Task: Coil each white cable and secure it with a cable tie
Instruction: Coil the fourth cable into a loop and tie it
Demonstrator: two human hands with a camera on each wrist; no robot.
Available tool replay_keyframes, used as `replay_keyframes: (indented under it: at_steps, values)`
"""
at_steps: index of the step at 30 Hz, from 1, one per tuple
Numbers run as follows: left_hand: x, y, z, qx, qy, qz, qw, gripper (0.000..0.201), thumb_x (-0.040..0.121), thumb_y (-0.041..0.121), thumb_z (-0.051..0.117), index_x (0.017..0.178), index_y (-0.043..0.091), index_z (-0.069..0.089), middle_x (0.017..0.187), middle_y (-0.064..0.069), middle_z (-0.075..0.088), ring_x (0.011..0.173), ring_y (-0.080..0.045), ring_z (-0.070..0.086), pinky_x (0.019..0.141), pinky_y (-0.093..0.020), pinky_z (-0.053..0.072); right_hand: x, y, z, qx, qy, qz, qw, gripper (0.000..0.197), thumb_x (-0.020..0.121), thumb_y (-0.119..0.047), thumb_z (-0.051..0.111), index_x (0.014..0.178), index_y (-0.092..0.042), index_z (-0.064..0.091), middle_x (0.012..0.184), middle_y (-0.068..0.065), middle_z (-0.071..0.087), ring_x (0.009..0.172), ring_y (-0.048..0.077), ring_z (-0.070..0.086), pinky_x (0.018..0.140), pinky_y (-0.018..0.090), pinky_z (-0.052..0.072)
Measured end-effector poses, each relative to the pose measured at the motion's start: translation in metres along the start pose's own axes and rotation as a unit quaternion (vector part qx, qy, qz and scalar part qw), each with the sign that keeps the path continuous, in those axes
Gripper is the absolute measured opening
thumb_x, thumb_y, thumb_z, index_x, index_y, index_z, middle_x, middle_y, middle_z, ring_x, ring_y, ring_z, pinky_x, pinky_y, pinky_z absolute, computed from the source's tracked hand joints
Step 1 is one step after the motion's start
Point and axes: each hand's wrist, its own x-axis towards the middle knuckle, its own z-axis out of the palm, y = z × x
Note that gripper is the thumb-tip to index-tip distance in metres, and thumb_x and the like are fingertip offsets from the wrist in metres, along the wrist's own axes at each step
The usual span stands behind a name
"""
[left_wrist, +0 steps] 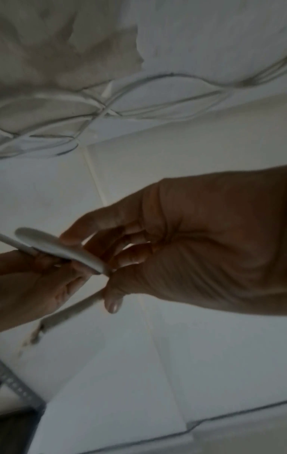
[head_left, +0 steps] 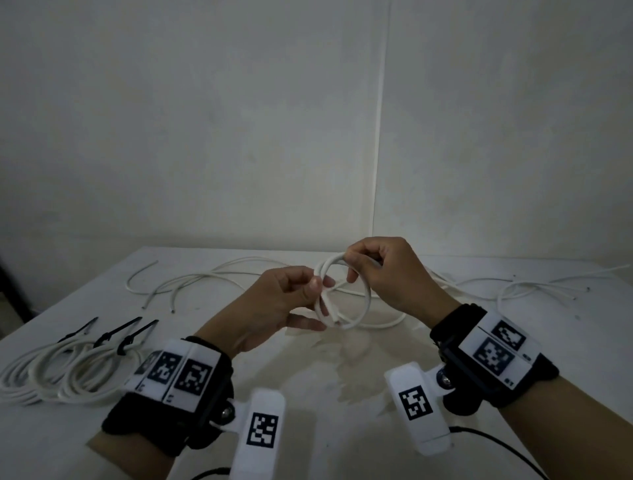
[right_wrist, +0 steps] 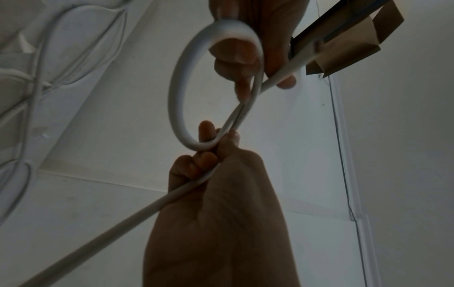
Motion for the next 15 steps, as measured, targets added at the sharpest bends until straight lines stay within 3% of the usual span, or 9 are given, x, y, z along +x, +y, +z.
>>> replay_keyframes:
  at_steps: [3,6,8,11,13,15]
  values:
    - [0.003,0.001,0.008,0.058,0.063,0.028,0.996,0.016,0.079,0.018,0.062,0.076,0.002,0.059,0.051,0.001,0.058,0.048,-0.006,0.058,0.051,-0.024,0.054,-0.002,0.002,0.001,0.012,0.008,0.013,1.0,0.026,0.09,-0.015,0.057,0.066,-0.024,0.062,0.054,-0.01,0.062,0.048,0.002,0.049,0.051,0.013,0.039]
    - [0.008,-0.005,0.004,0.167,0.156,0.083,0.97,0.016,0.082,0.009,0.065,0.067,0.009,0.061,0.049,0.0,0.054,0.04,-0.005,0.053,0.045,-0.02,0.049,-0.005,-0.001,0.001,0.034,-0.011,0.034,0.999,0.02,0.092,-0.012,0.053,0.075,-0.01,0.063,0.059,-0.001,0.064,0.043,0.0,0.048,0.049,0.009,0.036]
    - [0.011,-0.008,-0.001,0.273,0.194,0.133,0.933,0.019,0.084,0.01,0.065,0.066,0.013,0.062,0.05,-0.001,0.055,0.039,-0.004,0.053,0.044,-0.015,0.045,-0.007,-0.004,0.001,0.072,-0.035,0.062,0.995,0.019,0.093,-0.011,0.052,0.079,-0.003,0.062,0.061,0.007,0.065,0.035,0.002,0.043,0.043,0.01,0.033]
    - [0.012,-0.011,-0.005,0.378,0.205,0.186,0.884,0.019,0.087,0.015,0.061,0.068,0.01,0.061,0.051,0.003,0.053,0.042,-0.004,0.056,0.044,-0.011,0.042,-0.007,-0.007,-0.001,0.109,-0.051,0.106,0.987,0.02,0.093,-0.016,0.052,0.079,-0.004,0.059,0.06,0.004,0.067,0.033,0.007,0.037,0.038,0.016,0.032]
    - [0.013,-0.013,-0.007,0.464,0.204,0.222,0.833,0.027,0.089,0.022,0.058,0.066,0.009,0.058,0.05,0.004,0.048,0.041,-0.009,0.054,0.046,-0.022,0.044,-0.006,-0.009,-0.002,0.108,-0.064,0.122,0.985,0.019,0.094,-0.019,0.051,0.083,-0.006,0.059,0.06,0.0,0.069,0.032,0.008,0.036,0.037,0.015,0.031]
    - [0.015,-0.016,-0.012,0.541,0.202,0.266,0.772,0.032,0.088,0.03,0.049,0.062,0.011,0.051,0.05,0.004,0.042,0.041,-0.021,0.05,0.043,-0.035,0.041,-0.007,-0.01,-0.004,0.094,-0.081,0.127,0.984,0.019,0.094,-0.021,0.05,0.086,-0.007,0.06,0.061,-0.002,0.069,0.031,0.008,0.036,0.037,0.014,0.031]
